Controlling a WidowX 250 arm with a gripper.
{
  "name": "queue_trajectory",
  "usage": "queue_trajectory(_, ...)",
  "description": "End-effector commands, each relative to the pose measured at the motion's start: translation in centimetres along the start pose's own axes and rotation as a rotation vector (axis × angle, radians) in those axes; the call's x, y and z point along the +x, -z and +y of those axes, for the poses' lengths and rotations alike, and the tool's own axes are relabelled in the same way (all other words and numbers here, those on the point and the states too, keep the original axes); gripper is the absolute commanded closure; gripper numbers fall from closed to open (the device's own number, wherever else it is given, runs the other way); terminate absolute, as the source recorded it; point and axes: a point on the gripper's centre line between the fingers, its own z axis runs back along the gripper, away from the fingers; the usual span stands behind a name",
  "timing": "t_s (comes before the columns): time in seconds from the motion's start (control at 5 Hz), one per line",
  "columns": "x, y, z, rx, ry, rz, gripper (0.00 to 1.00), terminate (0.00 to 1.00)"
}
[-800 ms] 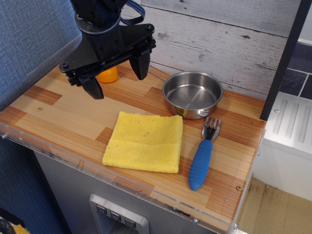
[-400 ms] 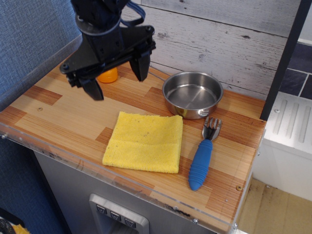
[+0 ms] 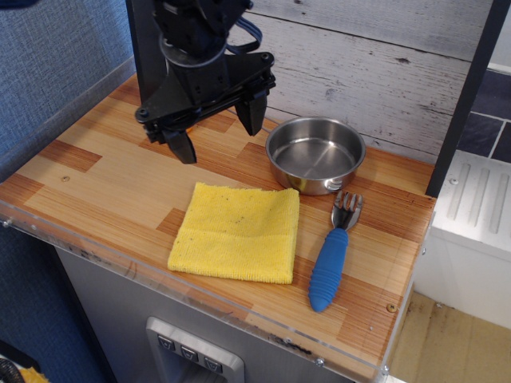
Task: Move the pan to the front side of the table.
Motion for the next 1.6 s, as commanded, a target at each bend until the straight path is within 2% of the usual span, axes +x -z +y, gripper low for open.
queue_trajectory(0.0, 1.9, 3.1, -1.3, -0.101, -0.071, -0.02, 0.0, 0.0)
queue_trajectory(0.4, 2.5, 6.2, -2.3, -0.111, -0.1, 0.0, 0.0, 0.0)
queue_trajectory(0.8, 2.2, 8.4, -6.7, -0.104, -0.048, 0.01, 0.0, 0.0)
queue_trajectory(1.0, 1.7, 9.0, -8.0, -0.094, -0.032, 0.019, 0.0, 0.0)
queue_trajectory(1.2, 1.2, 9.3, -7.9, -0.043, -0.028, 0.028, 1.0, 0.0)
queue_trajectory(1.4, 0.9, 9.2, -7.1, 0.027, -0.012, 0.017, 1.0, 0.0)
